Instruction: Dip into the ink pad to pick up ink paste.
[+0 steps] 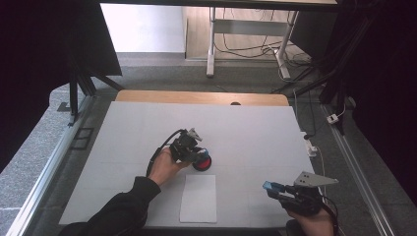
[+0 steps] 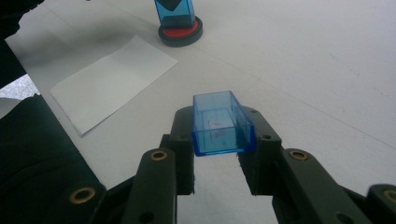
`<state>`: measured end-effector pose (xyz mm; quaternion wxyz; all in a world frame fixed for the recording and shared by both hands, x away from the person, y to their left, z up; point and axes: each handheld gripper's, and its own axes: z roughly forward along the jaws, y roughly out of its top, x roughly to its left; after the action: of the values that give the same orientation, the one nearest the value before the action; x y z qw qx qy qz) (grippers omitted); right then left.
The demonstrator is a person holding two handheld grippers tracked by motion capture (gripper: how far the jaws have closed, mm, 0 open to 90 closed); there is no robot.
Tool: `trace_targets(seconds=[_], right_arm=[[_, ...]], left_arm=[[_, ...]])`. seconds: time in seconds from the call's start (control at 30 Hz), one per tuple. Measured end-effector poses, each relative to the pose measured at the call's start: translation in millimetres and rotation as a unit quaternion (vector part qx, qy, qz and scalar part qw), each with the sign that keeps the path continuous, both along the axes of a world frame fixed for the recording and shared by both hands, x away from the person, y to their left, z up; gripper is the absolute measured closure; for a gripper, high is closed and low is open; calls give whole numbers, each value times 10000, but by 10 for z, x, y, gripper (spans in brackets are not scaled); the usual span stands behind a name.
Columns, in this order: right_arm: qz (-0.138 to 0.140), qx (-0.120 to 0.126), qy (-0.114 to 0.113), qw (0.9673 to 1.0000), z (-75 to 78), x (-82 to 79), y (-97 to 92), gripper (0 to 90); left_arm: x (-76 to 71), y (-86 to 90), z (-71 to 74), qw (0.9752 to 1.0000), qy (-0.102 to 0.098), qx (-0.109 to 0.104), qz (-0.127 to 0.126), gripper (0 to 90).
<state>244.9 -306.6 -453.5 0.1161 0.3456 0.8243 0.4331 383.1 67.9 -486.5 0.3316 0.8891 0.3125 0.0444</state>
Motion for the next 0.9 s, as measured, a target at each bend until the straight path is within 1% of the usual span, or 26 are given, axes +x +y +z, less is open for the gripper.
trace_targets(seconds=[0.13, 0.17, 0.2, 0.23, 0.27, 0.3, 0.4, 0.5, 0.57, 0.63, 0.73, 0.8, 0.83, 0.9], right_arm=[[7, 19, 6, 10000, -2, 2, 0, 687], [6, 20, 6, 10000, -2, 2, 1, 687], [-2, 6, 4, 10000, -1, 1, 0, 687], [6, 21, 7, 10000, -2, 2, 0, 687], [5, 21, 9, 10000, -2, 2, 0, 688], [6, 19, 10, 10000, -2, 3, 0, 687], [7, 21, 11, 10000, -2, 3, 1, 688], [9, 24, 9, 10000, -2, 2, 0, 687], [9, 23, 7, 10000, -1, 2, 0, 687], [4, 7, 0, 10000, 1, 0, -1, 687], [3, 14, -5, 10000, 1, -1, -2, 687], [15, 26, 7, 10000, 3, 0, -6, 687], [16, 33, 8, 10000, 2, 1, -8, 687], [18, 43, 11, 10000, 2, 2, -10, 687]], left_arm=[[63, 76, -27, 9992, 275, -290, 77, 707], [74, 89, -35, 9988, 319, -366, 103, 707], [82, 99, -39, 9985, 363, -405, 110, 708], [82, 102, -41, 9984, 362, -413, 107, 707], [77, 96, -38, 9986, 332, -387, 97, 707], [66, 85, -32, 9991, 284, -315, 83, 707], [11, 18, -9, 10000, 51, -75, 38, 707], [-56, -45, 3, 9997, -206, 143, 7, 707], [-85, -67, 5, 9992, -317, 225, -9, 707], [-88, -63, 4, 9993, -327, 201, -1, 706], [-69, -37, 7, 9996, -257, 121, 11, 704], [-60, -13, 22, 9998, -214, -10, 4, 704], [-58, -1, 41, 9998, -183, -102, 19, 704], [-57, 22, 92, 9996, -160, -219, 7, 704]])
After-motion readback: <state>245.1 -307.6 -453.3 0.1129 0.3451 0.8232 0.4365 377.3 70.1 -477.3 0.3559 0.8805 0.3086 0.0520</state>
